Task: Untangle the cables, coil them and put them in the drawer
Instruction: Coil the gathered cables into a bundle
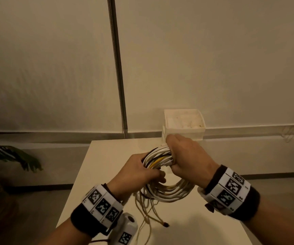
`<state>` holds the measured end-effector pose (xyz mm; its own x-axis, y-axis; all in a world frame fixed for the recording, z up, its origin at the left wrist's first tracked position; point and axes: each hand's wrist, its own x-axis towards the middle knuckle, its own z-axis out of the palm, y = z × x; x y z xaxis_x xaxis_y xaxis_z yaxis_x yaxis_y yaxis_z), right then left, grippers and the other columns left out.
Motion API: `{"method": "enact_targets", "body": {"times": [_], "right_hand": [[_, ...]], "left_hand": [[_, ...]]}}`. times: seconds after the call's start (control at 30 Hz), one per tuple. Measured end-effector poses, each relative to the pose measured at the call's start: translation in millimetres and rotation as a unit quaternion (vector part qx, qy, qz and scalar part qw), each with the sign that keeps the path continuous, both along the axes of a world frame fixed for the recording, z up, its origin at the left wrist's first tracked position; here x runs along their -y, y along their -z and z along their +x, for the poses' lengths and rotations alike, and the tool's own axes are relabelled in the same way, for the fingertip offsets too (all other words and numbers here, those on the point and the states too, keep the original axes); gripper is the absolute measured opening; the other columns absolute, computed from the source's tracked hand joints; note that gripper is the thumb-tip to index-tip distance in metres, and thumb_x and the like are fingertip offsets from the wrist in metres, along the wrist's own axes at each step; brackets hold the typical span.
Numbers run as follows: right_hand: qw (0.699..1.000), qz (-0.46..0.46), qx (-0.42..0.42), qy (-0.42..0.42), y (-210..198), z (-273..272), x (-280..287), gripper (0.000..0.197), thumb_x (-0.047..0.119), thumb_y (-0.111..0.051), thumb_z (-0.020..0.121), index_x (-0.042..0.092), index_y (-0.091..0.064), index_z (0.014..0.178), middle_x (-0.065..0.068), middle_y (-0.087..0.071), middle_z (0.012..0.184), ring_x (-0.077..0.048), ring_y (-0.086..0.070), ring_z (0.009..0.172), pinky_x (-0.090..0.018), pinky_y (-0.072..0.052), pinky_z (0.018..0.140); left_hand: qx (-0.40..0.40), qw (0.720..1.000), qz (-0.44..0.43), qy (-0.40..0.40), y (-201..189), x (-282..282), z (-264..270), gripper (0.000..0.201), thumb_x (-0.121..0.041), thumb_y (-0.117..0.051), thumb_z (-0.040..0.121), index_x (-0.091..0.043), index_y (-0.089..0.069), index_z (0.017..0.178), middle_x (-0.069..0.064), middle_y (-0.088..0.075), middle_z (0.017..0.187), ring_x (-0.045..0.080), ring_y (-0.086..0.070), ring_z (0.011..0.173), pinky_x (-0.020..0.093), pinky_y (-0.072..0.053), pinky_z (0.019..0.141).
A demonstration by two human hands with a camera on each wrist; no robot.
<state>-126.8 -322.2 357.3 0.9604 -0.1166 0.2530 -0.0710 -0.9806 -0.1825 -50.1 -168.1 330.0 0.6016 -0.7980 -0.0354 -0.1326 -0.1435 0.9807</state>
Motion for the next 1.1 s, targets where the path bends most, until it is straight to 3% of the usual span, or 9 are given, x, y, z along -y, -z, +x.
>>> {"method": "enact_targets", "body": {"times": [0.2, 0.33, 0.43, 0.6, 0.67, 0.73, 0.87, 0.97, 1.1], "right_hand": [[0.998, 0.054, 0.007, 0.005, 11, -2, 2, 0.026, 0.023, -0.068, 0.081, 0.022, -0.045, 0.093, 0.004, -0.052, 0.089, -0.014, -0.051, 0.076, -0.027, -0.047, 0.065], [0.992, 0.078, -0.089, -0.03, -5, -9, 11, 0.066, 0.041, -0.076, 0.07, 0.025, -0.041, 0.124, 0.005, -0.048, 0.115, -0.012, -0.05, 0.098, -0.032, -0.052, 0.082], [0.992, -0.005, -0.121, -0.042, -22, -8, 9, 0.089, 0.044, -0.076, 0.068, 0.026, -0.029, 0.142, 0.003, -0.039, 0.136, -0.016, -0.042, 0.119, -0.034, -0.047, 0.096], [0.979, -0.169, -0.106, -0.039, -27, -2, -3, 0.072, 0.05, -0.07, 0.069, 0.026, -0.045, 0.132, -0.005, -0.029, 0.152, -0.029, -0.01, 0.146, -0.05, -0.016, 0.118], [0.987, -0.116, -0.099, -0.053, -26, -1, -9, 0.064, 0.046, -0.07, 0.071, 0.024, -0.045, 0.125, -0.003, -0.052, 0.134, -0.028, -0.037, 0.135, -0.044, -0.036, 0.109], [0.994, -0.001, -0.099, -0.049, -23, 2, -14, 0.06, 0.035, -0.074, 0.072, 0.023, -0.042, 0.121, -0.001, -0.066, 0.107, -0.023, -0.063, 0.097, -0.037, -0.055, 0.08], [0.996, 0.033, -0.06, -0.065, -11, 5, -16, 0.06, 0.028, -0.072, 0.076, 0.025, -0.038, 0.126, 0.0, -0.07, 0.101, -0.02, -0.065, 0.084, -0.039, -0.057, 0.072], [0.995, 0.073, -0.044, -0.056, -13, 2, -8, 0.059, 0.021, -0.067, 0.079, 0.024, -0.042, 0.133, 0.0, -0.07, 0.101, -0.017, -0.063, 0.081, -0.035, -0.055, 0.073], [0.994, 0.106, -0.014, -0.04, -19, 1, 3, 0.022, 0.015, -0.062, 0.076, 0.021, -0.064, 0.097, 0.004, -0.069, 0.076, -0.015, -0.062, 0.068, -0.042, -0.054, 0.067]], "left_hand": [[0.001, 1.0, -0.006, -0.023, 5, 8, 0, 0.021, 0.003, -0.063, 0.086, -0.012, -0.067, 0.1, 0.009, -0.061, 0.061, 0.021, -0.06, 0.047, 0.029, -0.054, 0.05], [0.1, 0.994, 0.048, 0.001, -5, 11, 9, 0.027, 0.003, -0.065, 0.082, -0.012, -0.068, 0.105, 0.009, -0.067, 0.073, 0.017, -0.061, 0.048, 0.025, -0.051, 0.049], [0.218, 0.969, 0.108, 0.038, -18, 16, 13, 0.023, -0.005, -0.069, 0.08, -0.013, -0.068, 0.102, 0.007, -0.07, 0.081, 0.015, -0.065, 0.056, 0.032, -0.057, 0.055], [0.31, 0.935, 0.154, 0.079, -35, 20, 17, 0.028, -0.007, -0.069, 0.08, -0.015, -0.067, 0.107, 0.006, -0.071, 0.088, 0.007, -0.06, 0.056, 0.035, -0.06, 0.064], [0.331, 0.924, 0.169, 0.089, -36, 18, 20, 0.031, -0.008, -0.071, 0.08, -0.015, -0.066, 0.109, 0.006, -0.072, 0.091, 0.003, -0.058, 0.055, 0.026, -0.058, 0.061], [0.336, 0.926, 0.155, 0.076, -34, 15, 21, 0.029, -0.012, -0.073, 0.079, -0.019, -0.067, 0.107, 0.003, -0.073, 0.087, 0.005, -0.063, 0.055, 0.024, -0.058, 0.059], [0.315, 0.94, 0.115, 0.064, -22, 10, 25, 0.039, -0.015, -0.076, 0.075, -0.02, -0.066, 0.113, -0.002, -0.074, 0.094, 0.009, -0.07, 0.074, 0.034, -0.06, 0.071], [0.199, 0.972, 0.069, 0.1, -10, 0, 32, 0.061, -0.015, -0.082, 0.071, -0.023, -0.055, 0.125, -0.001, -0.07, 0.108, 0.012, -0.07, 0.094, 0.034, -0.059, 0.083], [0.048, 0.997, -0.035, 0.045, 17, -16, 26, 0.06, -0.005, -0.082, 0.073, -0.011, -0.052, 0.125, 0.015, -0.072, 0.102, 0.028, -0.072, 0.093, 0.043, -0.059, 0.083]]}}
